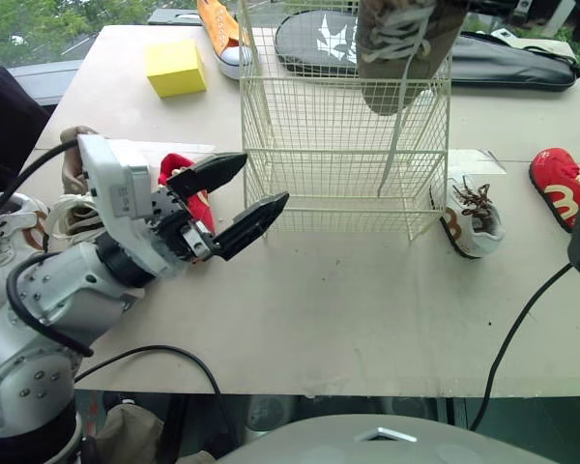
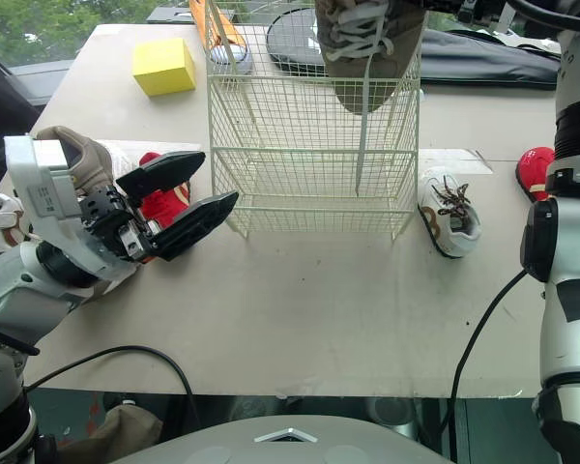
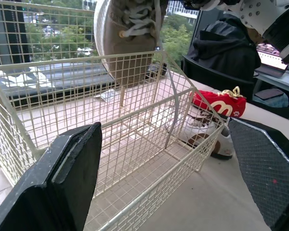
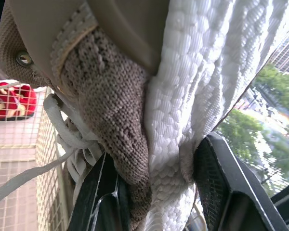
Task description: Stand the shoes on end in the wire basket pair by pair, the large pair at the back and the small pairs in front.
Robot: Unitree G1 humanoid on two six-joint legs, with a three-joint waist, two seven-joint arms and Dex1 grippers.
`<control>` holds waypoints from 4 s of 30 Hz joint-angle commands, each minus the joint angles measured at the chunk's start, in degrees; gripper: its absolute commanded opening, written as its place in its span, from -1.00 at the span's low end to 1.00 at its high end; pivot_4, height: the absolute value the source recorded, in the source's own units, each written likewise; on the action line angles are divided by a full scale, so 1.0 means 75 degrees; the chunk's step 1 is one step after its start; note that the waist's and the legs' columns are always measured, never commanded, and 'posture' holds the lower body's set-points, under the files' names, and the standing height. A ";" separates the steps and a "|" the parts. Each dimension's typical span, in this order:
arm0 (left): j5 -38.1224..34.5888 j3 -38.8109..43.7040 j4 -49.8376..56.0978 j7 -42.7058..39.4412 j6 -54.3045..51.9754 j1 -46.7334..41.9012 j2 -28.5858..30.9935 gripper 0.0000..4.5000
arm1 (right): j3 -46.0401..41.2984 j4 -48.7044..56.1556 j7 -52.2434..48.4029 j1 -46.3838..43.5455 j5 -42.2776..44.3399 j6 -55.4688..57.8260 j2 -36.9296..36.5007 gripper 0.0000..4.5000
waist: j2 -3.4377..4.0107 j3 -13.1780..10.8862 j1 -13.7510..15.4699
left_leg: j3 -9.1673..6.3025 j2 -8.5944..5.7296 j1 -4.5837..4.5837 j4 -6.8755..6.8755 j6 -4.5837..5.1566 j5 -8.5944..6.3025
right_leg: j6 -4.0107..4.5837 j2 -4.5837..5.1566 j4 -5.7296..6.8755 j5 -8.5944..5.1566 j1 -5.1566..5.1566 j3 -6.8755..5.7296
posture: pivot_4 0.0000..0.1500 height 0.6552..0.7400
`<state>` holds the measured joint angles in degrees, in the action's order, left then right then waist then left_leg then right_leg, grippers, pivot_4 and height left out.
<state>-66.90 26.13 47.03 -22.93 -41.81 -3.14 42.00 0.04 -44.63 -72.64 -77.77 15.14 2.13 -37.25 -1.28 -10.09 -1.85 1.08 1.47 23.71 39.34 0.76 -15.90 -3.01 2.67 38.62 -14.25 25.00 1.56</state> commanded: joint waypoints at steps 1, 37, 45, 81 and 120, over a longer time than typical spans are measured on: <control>0.0206 -0.0101 -0.0003 -0.0209 0.0319 -0.0088 0.0165 1.00 | 0.0012 -0.0638 -0.0195 0.0135 -0.0291 -0.0513 0.0079 -0.54 | 0.0000 0.0000 0.0002 | -0.0002 -0.0004 -0.0003 0.0000 0.0000 0.0000 | 0.0000 0.0000 -0.0007 0.0000 -0.0010 -0.0003 | 1.00 1.00; 0.0165 0.1192 -0.2283 0.0914 0.0316 0.0359 0.0060 1.00 | -0.2619 0.9366 0.1322 0.6244 0.4299 0.4130 -0.1446 0.96 | 0.0011 0.0001 0.0151 | -0.0036 0.0028 0.0002 -0.0002 0.0035 -0.0021 | -0.0001 0.0002 -0.0023 0.0000 -0.0030 -0.0036 | 1.00 1.00; -0.0295 0.2965 -0.5411 -0.0142 -0.1950 0.1178 0.2272 1.00 | -0.1836 1.1199 0.2158 0.7039 0.4998 0.4243 -0.1082 0.96 | -0.0013 0.0008 0.0146 | -0.0023 0.0037 -0.0065 0.0003 0.0040 -0.0024 | 0.0003 -0.0019 -0.0016 -0.0002 -0.0083 -0.0036 | 1.00 1.00; 0.1272 0.2539 -0.5960 0.0811 -0.2654 -0.6307 0.0366 -0.70 | -0.1826 1.1081 0.2876 0.7674 0.4909 0.3698 -0.1268 1.00 | -0.0159 0.0051 0.0527 | -0.0183 -0.0008 0.0006 0.0055 0.0030 -0.0024 | -0.0008 0.0063 -0.0088 0.0000 -0.0146 -0.0175 | 1.00 1.00; 0.7966 -0.3346 -0.9063 0.0479 0.7309 -0.6524 -0.4245 0.10 | -0.5045 1.3134 0.6272 1.0304 0.5389 0.4172 -0.1697 1.00 | -0.0093 0.0071 0.0385 | -0.0169 -0.0059 -0.0004 0.0096 0.0071 -0.0042 | -0.0037 0.0035 -0.0093 0.0011 -0.0183 -0.0169 | 1.00 1.00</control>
<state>-3.72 0.59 -25.83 -17.52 17.35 -52.90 10.67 -36.71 53.52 -25.81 -0.56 55.28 34.70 -49.18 -1.98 -9.56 1.04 -0.24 1.03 23.68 40.06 1.29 -16.21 -3.29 2.93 37.93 -14.17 23.62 0.25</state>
